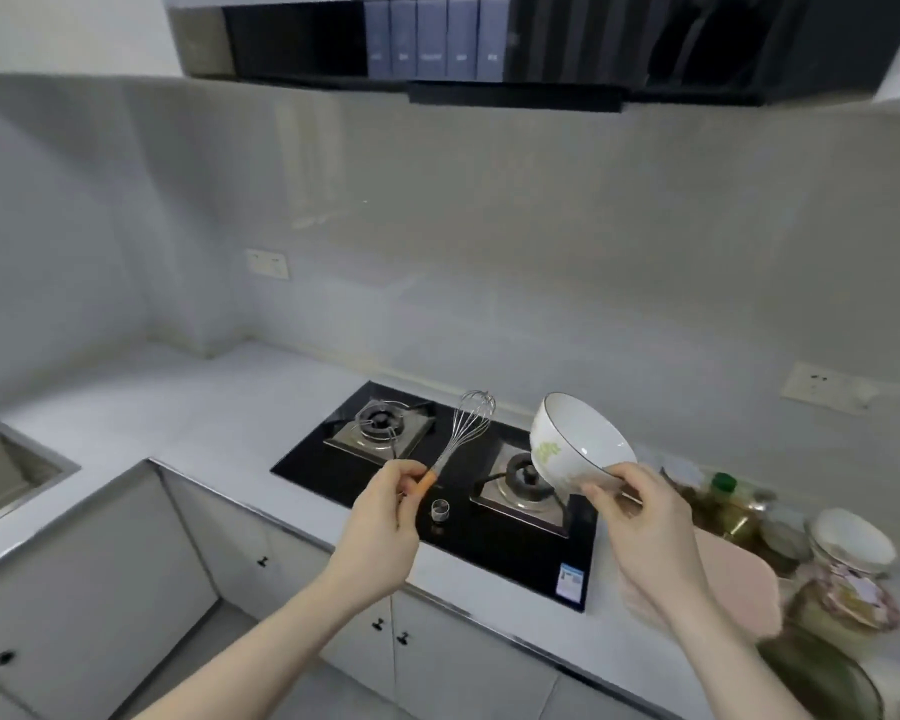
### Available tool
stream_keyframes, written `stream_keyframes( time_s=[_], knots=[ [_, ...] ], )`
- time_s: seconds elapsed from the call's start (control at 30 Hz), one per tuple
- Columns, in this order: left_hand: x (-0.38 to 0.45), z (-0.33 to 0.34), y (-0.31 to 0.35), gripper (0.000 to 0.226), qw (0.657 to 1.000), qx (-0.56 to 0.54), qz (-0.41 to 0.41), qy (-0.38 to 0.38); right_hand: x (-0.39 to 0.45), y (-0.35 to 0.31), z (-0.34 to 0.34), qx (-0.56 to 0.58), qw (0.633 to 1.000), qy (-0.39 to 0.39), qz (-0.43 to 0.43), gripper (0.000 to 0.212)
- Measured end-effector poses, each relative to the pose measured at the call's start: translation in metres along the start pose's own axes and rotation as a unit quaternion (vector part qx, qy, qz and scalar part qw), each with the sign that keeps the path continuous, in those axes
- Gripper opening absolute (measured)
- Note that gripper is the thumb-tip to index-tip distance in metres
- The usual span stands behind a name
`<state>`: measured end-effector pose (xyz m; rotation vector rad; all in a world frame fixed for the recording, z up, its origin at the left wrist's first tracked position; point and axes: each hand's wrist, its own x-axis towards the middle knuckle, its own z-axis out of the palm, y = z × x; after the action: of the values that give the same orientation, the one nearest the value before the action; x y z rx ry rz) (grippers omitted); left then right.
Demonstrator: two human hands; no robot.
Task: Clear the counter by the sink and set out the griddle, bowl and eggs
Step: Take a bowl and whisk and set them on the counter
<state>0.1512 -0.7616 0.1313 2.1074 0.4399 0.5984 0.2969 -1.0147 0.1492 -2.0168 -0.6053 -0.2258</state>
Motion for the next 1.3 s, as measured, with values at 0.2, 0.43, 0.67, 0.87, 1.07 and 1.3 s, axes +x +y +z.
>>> stream_keyframes(
  time_s=[0.2, 0.43, 0.67, 0.87, 1.07, 1.3],
  knots=[
    [-0.001, -0.052, -0.054, 0.023, 0.991, -0.018, -0.109, 0.069, 0.037, -0.027, 0.09, 0.029, 0.992, -0.117, -0.027, 0.017],
    [0.022, -0.103, -0.102, 0.026, 0.973, 0.01, -0.189, 0.129, 0.088, -0.045, 0.195, 0.071, 0.967, -0.234, -0.067, 0.013],
    [0.058, -0.149, -0.146, 0.022, 0.957, 0.028, -0.217, 0.192, 0.139, -0.072, 0.29, 0.113, 0.945, -0.294, -0.085, 0.008],
    [0.079, -0.197, -0.173, 0.013, 0.942, -0.004, -0.232, 0.244, 0.163, -0.109, 0.375, 0.111, 0.93, -0.332, -0.112, 0.009],
    [0.11, -0.272, -0.239, 0.028, 0.94, 0.001, -0.253, 0.228, 0.169, -0.147, 0.463, 0.094, 0.934, -0.326, -0.117, 0.009],
    [0.143, -0.361, -0.316, 0.031, 0.938, -0.006, -0.279, 0.207, 0.166, -0.188, 0.55, 0.067, 0.942, -0.317, -0.086, 0.008]
  ],
)
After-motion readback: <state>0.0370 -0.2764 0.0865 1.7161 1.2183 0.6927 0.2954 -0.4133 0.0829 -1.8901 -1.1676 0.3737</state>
